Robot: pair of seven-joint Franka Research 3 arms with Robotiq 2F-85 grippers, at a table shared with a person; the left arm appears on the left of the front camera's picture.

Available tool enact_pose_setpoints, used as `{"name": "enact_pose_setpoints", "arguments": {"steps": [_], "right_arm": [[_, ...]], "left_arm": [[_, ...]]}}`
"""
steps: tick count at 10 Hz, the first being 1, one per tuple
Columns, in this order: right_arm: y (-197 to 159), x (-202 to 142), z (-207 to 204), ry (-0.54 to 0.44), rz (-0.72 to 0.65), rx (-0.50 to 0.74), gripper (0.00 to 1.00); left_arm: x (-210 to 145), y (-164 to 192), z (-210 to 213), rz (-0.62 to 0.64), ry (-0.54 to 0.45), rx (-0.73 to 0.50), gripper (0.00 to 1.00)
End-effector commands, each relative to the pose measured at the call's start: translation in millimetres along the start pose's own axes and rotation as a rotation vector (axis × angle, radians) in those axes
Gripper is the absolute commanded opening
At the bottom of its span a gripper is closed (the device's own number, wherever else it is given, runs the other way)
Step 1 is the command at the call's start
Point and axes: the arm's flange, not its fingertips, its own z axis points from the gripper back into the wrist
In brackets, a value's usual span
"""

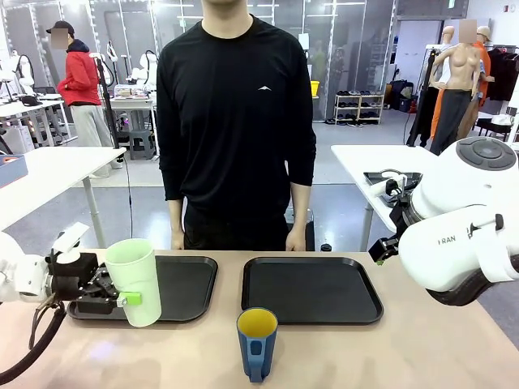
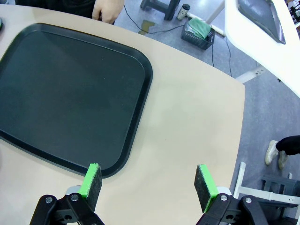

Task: Sort and store the cups by type.
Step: Place the picked Reusable plastic cup into the Flat Tray indicated by the person.

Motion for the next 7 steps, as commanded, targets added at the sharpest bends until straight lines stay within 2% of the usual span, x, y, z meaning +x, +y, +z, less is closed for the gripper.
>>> {"name": "enact_pose_setpoints", "arguments": {"steps": [1,7], "right_arm": [[0.8,-0.8,-0.4,0.000,0.006,-0.001,1.00],[0.8,-0.8,-0.4,0.000,0.006,-0.001,1.00]], "left_arm": [[2.6,0.8,-0.8,-0.006,-0.001,-0.005,0.40],[2.6,0.8,-0.8,-0.006,-0.001,-0.005,0.40]]}}
